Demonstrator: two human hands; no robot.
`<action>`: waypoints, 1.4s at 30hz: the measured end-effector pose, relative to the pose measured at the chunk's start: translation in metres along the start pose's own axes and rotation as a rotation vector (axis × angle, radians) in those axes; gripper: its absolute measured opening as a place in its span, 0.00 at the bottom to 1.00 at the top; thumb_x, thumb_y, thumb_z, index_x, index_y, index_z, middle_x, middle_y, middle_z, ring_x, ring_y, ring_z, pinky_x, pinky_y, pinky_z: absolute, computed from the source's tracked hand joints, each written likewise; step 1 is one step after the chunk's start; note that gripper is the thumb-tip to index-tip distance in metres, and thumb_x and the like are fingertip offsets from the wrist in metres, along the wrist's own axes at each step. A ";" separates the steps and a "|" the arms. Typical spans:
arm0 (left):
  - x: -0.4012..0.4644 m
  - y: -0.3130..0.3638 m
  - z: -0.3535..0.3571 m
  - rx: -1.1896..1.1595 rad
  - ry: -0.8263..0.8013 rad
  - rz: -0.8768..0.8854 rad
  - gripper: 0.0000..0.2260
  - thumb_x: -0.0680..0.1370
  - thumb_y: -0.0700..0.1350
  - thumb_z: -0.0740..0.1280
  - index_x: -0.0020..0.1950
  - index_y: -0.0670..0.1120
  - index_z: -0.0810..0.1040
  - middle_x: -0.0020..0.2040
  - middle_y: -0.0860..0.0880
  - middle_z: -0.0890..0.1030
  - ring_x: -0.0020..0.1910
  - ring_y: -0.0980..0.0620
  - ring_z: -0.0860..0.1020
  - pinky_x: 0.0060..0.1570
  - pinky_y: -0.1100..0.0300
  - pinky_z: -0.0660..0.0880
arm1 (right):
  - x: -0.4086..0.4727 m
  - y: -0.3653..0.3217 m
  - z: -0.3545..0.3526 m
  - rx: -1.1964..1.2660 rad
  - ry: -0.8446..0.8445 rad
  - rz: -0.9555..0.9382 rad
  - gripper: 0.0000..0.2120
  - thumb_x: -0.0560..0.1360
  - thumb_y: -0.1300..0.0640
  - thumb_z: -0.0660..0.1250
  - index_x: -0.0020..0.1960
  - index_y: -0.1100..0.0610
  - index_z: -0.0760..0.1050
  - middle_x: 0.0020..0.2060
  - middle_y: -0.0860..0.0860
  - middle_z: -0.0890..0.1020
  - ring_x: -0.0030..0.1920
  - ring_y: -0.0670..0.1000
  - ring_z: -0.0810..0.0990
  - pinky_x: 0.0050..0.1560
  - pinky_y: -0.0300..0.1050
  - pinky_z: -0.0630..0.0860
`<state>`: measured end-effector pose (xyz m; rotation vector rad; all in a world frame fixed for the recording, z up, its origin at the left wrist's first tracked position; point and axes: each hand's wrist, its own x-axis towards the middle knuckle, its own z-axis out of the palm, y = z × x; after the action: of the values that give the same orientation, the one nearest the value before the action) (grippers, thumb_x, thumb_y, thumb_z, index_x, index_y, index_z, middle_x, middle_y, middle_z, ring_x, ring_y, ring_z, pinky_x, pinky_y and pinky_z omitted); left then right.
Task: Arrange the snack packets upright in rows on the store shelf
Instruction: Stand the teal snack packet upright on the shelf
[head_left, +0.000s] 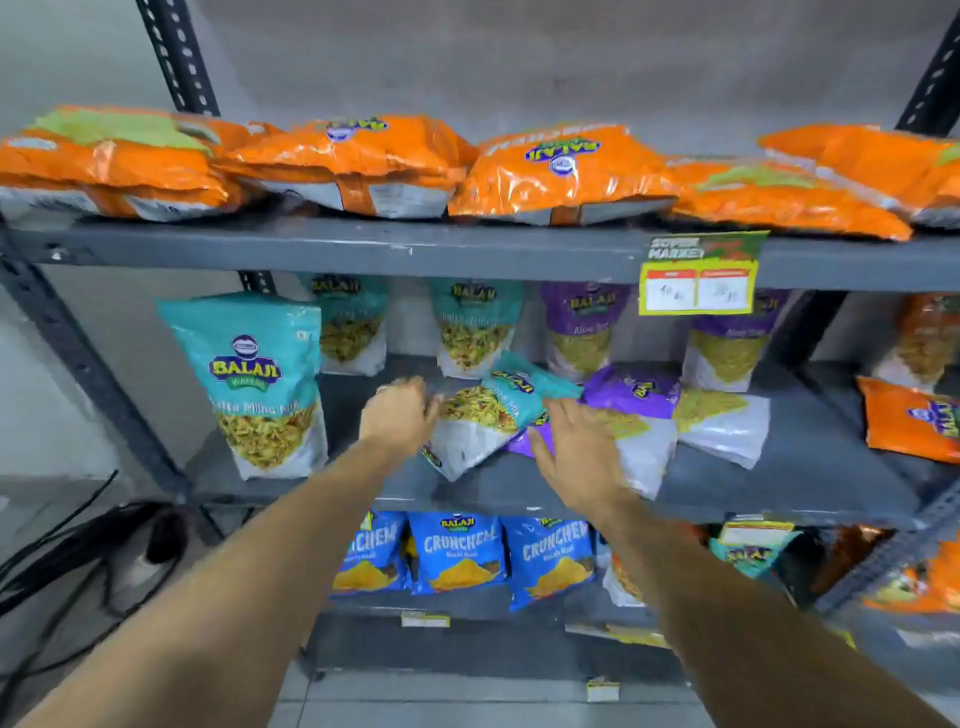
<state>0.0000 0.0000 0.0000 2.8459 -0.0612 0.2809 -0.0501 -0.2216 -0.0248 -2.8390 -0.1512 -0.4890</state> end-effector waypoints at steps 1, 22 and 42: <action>0.013 -0.005 0.009 -0.023 -0.032 -0.029 0.19 0.81 0.55 0.59 0.56 0.40 0.76 0.56 0.36 0.79 0.56 0.35 0.78 0.50 0.47 0.74 | 0.007 0.000 0.011 -0.006 -0.034 0.022 0.25 0.80 0.45 0.54 0.65 0.62 0.72 0.57 0.61 0.81 0.58 0.64 0.79 0.58 0.57 0.75; 0.043 -0.038 0.102 -1.197 -0.117 -0.573 0.32 0.54 0.66 0.79 0.46 0.43 0.81 0.46 0.43 0.86 0.46 0.42 0.84 0.53 0.41 0.79 | 0.074 -0.022 0.136 1.401 -0.013 0.988 0.11 0.73 0.45 0.72 0.46 0.52 0.81 0.49 0.51 0.86 0.51 0.54 0.84 0.57 0.53 0.80; 0.012 -0.075 0.087 -1.213 0.062 -0.179 0.15 0.71 0.36 0.75 0.53 0.40 0.74 0.46 0.51 0.86 0.48 0.57 0.84 0.50 0.60 0.80 | 0.086 -0.047 0.065 1.311 -0.159 0.256 0.10 0.80 0.61 0.64 0.60 0.51 0.76 0.56 0.47 0.85 0.61 0.49 0.83 0.62 0.48 0.79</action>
<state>0.0335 0.0475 -0.0997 1.6236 0.0318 0.1894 0.0441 -0.1546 -0.0435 -1.5635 -0.0813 -0.0287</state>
